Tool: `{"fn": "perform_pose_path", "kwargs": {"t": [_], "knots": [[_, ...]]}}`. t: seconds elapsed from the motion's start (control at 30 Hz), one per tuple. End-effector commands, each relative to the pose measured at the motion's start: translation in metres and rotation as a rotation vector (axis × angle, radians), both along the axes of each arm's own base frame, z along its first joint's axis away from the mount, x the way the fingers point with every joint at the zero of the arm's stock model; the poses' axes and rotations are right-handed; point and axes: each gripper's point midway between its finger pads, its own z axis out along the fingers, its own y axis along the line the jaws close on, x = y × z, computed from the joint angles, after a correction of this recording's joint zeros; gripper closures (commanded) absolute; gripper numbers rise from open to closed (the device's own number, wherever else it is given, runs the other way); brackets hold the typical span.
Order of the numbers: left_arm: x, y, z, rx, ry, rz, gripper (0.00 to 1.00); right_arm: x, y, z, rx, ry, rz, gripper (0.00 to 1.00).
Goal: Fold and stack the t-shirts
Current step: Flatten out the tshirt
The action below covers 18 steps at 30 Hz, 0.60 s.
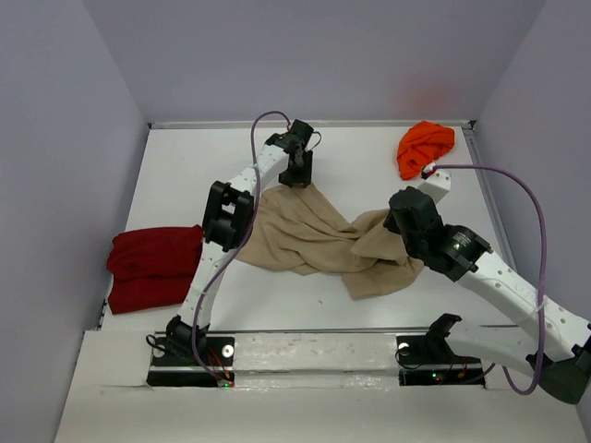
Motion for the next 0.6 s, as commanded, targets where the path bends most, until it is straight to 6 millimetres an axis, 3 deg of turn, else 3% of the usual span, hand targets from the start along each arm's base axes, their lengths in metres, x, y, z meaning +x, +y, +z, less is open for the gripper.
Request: {"fn": "perform_pose_path", "kwargs": {"t": [0.0, 0.03, 0.07, 0.13, 0.3, 0.43, 0.47, 0.5, 0.53, 0.57], "knots": [[0.007, -0.003, 0.007, -0.024, -0.016, -0.005, 0.51, 0.004, -0.001, 0.009, 0.023, -0.045, -0.008, 1.00], [0.006, -0.004, 0.007, -0.024, -0.018, -0.007, 0.58, 0.004, -0.001, 0.008, 0.021, -0.042, -0.008, 1.00], [0.008, -0.003, 0.012, -0.026, -0.029, -0.003, 0.78, 0.004, 0.000, 0.006, 0.022, -0.036, -0.006, 1.00], [0.007, -0.001, 0.013, -0.020, -0.030, 0.000, 0.98, 0.005, 0.002, 0.004, 0.025, -0.030, -0.006, 1.00], [0.004, 0.005, 0.031, -0.011, -0.059, 0.025, 1.00, 0.008, 0.005, -0.004, 0.012, -0.013, -0.005, 1.00], [-0.009, 0.017, 0.076, 0.007, -0.129, 0.061, 1.00, 0.014, 0.002, -0.019, -0.055, 0.016, -0.035, 1.00], [-0.018, 0.022, 0.077, 0.014, -0.120, 0.064, 1.00, 0.016, 0.002, -0.020, -0.065, 0.016, -0.042, 1.00], [-0.021, 0.024, 0.109, -0.014, -0.179, 0.080, 1.00, 0.019, -0.001, -0.023, -0.099, 0.019, -0.059, 1.00], [-0.032, 0.031, 0.107, -0.004, -0.166, 0.086, 1.00, 0.021, -0.002, -0.019, -0.108, 0.012, -0.066, 1.00], [-0.031, 0.029, 0.134, -0.039, -0.219, 0.092, 1.00, 0.023, -0.003, -0.017, -0.118, 0.007, -0.069, 1.00]]}}
